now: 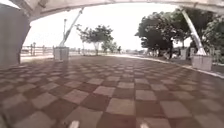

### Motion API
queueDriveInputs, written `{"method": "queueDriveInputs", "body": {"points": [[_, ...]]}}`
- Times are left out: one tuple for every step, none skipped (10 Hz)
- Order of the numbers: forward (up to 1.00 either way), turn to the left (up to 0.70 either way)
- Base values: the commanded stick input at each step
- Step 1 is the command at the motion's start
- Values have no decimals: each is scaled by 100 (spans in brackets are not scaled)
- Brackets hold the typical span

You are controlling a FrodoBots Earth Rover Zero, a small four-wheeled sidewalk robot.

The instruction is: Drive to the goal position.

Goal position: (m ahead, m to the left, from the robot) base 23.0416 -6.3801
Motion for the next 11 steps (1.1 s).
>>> {"method": "queueDriveInputs", "body": {"points": [[70,-35],[70,-35],[70,-35],[70,-35],[70,-4],[70,0],[70,0],[70,0],[70,0],[70,-1],[70,-15]]}}
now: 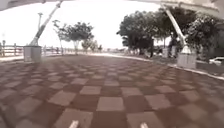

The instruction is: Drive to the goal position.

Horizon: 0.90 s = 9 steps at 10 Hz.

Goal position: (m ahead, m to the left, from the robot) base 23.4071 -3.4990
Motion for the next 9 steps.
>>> {"method": "queueDriveInputs", "body": {"points": [[70,-35],[70,-35],[70,-35],[70,-29],[70,-17],[70,-9],[70,0],[70,0],[70,0]]}}
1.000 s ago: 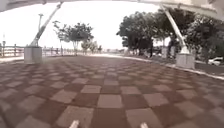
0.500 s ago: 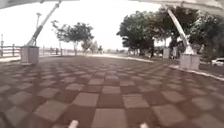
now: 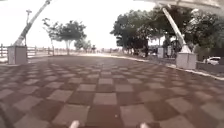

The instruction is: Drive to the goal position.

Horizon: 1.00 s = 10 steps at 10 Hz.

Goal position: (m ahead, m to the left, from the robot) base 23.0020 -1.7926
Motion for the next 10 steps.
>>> {"method": "queueDriveInputs", "body": {"points": [[70,0],[70,0],[70,1],[70,1],[70,0],[70,0],[70,0],[70,0],[70,0],[70,0]]}}
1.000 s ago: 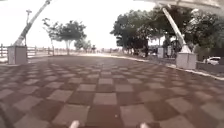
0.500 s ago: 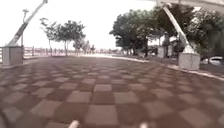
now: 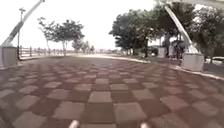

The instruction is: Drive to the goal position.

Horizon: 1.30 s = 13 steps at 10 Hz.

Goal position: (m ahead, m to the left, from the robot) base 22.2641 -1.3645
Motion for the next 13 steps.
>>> {"method": "queueDriveInputs", "body": {"points": [[70,0],[70,0],[70,0],[70,0],[70,0],[70,0],[70,0],[70,0],[70,0],[70,0],[70,0],[70,0],[70,0]]}}
